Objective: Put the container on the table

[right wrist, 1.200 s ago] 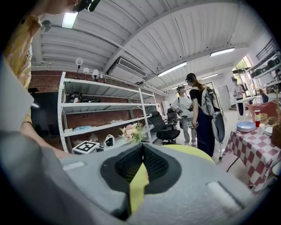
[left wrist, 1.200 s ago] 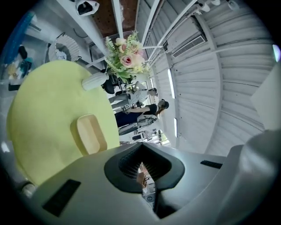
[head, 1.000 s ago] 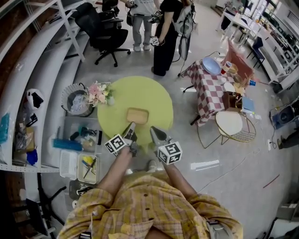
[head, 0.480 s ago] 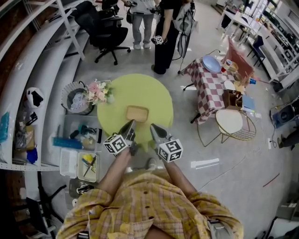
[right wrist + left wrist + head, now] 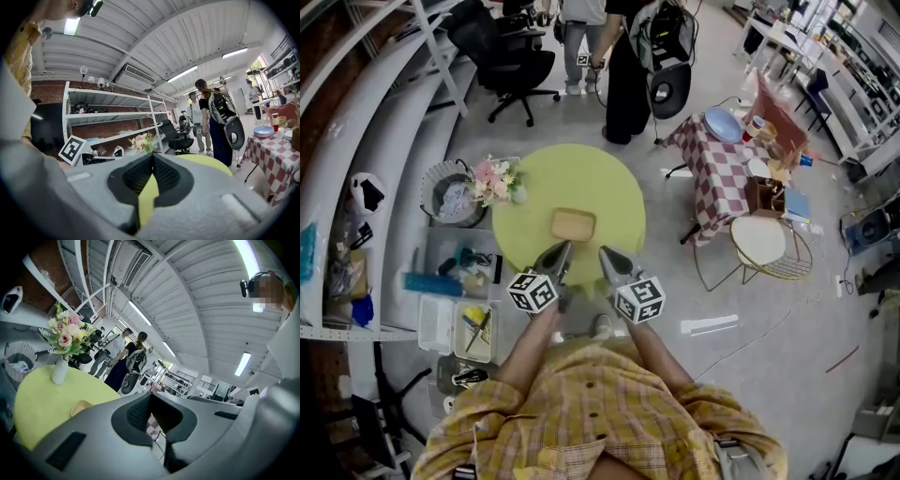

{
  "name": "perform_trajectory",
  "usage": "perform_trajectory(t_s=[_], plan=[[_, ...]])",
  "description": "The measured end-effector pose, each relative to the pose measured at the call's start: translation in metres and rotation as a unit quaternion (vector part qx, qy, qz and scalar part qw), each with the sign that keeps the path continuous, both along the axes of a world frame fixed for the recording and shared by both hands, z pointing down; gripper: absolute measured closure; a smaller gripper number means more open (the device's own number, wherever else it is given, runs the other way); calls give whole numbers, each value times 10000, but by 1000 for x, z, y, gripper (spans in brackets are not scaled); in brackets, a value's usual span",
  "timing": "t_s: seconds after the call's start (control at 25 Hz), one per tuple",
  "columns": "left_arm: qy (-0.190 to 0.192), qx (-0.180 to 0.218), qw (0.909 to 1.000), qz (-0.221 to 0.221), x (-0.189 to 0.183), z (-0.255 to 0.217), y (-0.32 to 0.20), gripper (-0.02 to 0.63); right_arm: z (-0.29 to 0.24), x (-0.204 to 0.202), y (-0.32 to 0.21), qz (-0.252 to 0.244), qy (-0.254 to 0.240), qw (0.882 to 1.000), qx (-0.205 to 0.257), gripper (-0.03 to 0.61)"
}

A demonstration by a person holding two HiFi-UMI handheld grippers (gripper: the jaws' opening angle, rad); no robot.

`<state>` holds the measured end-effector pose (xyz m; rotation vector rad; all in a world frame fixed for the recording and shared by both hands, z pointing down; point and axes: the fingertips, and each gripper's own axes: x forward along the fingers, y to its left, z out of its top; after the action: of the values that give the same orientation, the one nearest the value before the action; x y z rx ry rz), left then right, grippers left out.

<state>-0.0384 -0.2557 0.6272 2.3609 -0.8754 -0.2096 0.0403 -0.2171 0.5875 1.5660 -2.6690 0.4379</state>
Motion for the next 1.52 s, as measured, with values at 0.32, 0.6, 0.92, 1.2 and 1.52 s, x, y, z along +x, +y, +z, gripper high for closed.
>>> perform_trajectory(t_s=[0.32, 0.6, 0.92, 1.2, 1.52], plan=[[-399, 322, 9987, 85, 0, -3, 8, 609, 2, -1, -2, 38, 31, 10000, -42, 580], [-776, 659, 9948, 95, -1, -9, 12, 609, 2, -2, -1, 53, 83, 9999, -48, 580], [-1098, 837, 9904, 94, -2, -8, 15, 609, 2, -3, 1, 39, 133, 9999, -55, 580], [-1415, 1101, 9837, 158, 1, -11, 20, 609, 1, -4, 2, 40, 144, 9999, -44, 580], [-1436, 1051, 9840, 104, -1, -7, 20, 609, 2, -1, 3, 43, 160, 9999, -48, 580]])
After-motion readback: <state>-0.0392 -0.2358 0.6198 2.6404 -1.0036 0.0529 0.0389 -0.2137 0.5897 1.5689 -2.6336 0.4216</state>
